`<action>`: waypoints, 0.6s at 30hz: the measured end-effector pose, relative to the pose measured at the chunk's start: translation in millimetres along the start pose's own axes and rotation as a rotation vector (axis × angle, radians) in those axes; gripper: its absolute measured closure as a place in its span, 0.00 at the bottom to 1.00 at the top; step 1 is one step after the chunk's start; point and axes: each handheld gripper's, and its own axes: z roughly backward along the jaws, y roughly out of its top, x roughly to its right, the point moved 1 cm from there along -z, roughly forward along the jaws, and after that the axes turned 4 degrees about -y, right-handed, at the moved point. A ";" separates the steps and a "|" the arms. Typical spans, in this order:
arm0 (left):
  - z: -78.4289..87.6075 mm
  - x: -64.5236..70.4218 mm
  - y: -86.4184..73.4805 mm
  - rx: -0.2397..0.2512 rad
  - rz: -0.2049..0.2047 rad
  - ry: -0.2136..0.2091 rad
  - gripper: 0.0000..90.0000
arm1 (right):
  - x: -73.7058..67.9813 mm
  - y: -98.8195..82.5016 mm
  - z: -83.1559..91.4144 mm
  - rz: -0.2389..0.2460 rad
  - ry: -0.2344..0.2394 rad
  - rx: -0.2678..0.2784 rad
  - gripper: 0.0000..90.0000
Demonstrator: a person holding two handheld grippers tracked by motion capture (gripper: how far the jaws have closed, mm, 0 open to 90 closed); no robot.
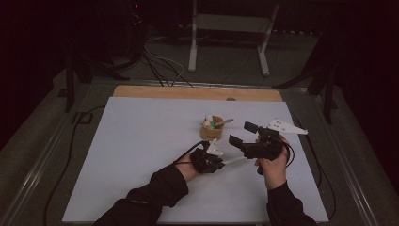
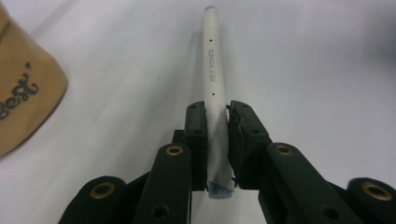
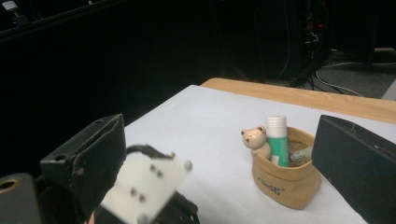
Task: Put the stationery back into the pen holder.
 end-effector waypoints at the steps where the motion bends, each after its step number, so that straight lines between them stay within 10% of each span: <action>1: 5.2 -0.7 -0.3 0.019 0.020 -0.010 0.89 | -0.5 -0.4 -0.7 0.000 0.002 -0.001 0.03; 10: 30.2 -4.9 -9.5 0.032 0.025 0.006 0.88 | -8.9 1.1 1.1 0.140 -0.038 0.072 0.07; 18: 52.0 -10.9 -22.4 0.047 0.061 0.010 0.88 | -18.1 4.3 6.6 0.234 0.038 0.101 0.07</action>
